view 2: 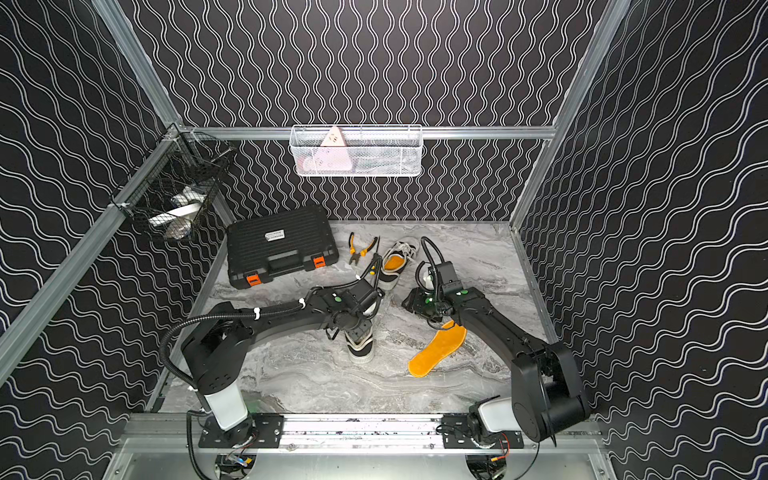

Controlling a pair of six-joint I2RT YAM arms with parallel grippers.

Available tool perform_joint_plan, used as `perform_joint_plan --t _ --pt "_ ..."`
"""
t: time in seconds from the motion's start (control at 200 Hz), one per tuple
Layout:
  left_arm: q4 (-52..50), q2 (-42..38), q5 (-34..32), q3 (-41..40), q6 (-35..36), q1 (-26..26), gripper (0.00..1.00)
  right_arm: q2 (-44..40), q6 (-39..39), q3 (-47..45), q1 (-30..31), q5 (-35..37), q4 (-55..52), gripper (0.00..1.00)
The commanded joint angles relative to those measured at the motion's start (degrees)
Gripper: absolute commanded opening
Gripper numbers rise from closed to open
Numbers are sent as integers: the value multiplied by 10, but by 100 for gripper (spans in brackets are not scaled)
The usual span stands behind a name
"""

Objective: Insert the insole into the shoe
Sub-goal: Adjust the shoe at the center of the board.

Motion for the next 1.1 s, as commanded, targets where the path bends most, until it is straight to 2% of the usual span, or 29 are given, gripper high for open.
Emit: perform_joint_plan --t 0.0,0.165,0.275,0.525,0.72,0.831,0.956,1.096 --pt "23 2 6 -6 32 1 36 -1 -13 4 0 -7 -17 53" --pt "35 -14 25 -3 22 2 20 8 -33 20 1 -21 -53 54" --pt "42 -33 19 4 8 2 15 15 -35 23 8 -51 -57 59" --pt "21 -48 48 26 -18 15 12 52 -21 61 51 -71 -80 65" --pt "7 -62 75 35 -53 32 11 73 22 72 120 -67 -57 66" --pt "-5 -65 104 42 -76 45 10 76 54 65 144 -48 -48 66" --pt "-16 -71 140 48 -107 67 8 72 109 48 159 20 -45 68" --pt "-25 -82 184 46 -135 94 6 101 116 66 159 42 -48 69"
